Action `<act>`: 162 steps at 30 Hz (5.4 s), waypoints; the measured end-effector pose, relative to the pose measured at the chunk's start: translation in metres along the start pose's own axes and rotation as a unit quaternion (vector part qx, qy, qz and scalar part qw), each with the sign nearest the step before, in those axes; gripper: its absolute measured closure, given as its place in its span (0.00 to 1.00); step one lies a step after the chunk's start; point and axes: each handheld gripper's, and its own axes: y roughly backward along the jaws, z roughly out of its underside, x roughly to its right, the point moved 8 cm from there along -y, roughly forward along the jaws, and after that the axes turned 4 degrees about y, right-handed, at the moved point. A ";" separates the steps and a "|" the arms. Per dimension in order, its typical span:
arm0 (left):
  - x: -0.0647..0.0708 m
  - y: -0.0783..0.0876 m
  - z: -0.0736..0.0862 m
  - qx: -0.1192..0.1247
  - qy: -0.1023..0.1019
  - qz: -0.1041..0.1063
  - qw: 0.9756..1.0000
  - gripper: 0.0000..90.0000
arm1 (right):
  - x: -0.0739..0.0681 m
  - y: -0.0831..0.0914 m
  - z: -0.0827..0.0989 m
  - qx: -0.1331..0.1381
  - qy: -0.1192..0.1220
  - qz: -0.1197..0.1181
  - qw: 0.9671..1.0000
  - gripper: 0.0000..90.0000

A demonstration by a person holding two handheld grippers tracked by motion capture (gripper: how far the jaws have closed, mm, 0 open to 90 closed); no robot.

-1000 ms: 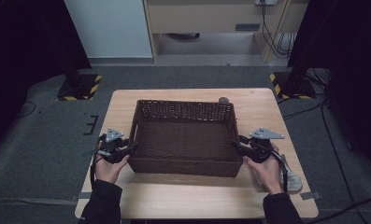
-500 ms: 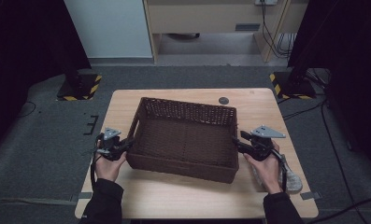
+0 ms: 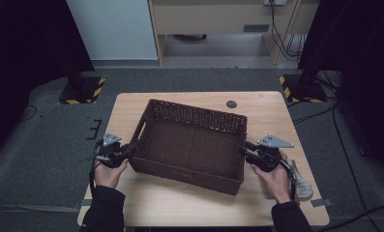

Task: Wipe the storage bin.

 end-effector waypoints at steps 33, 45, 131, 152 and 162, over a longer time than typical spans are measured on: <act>-0.012 0.011 -0.011 0.031 0.016 -0.032 0.999 0.75 | -0.003 0.008 -0.003 0.004 0.013 -0.005 1.000 0.61; -0.021 -0.004 -0.019 0.047 0.020 -0.035 0.998 0.85 | 0.013 -0.007 -0.005 0.007 0.021 0.023 0.999 0.61; 0.049 -0.006 -0.014 0.029 -0.018 -0.003 0.999 0.54 | -0.027 0.007 0.009 -0.028 0.019 -0.050 0.998 0.85; 0.040 -0.014 -0.022 0.043 0.002 0.021 0.999 0.57 | -0.039 -0.006 -0.004 -0.008 0.035 -0.069 0.997 0.87; 0.052 -0.022 -0.013 0.018 -0.023 0.020 0.999 0.62 | -0.049 0.004 -0.003 -0.006 0.045 -0.078 0.996 0.72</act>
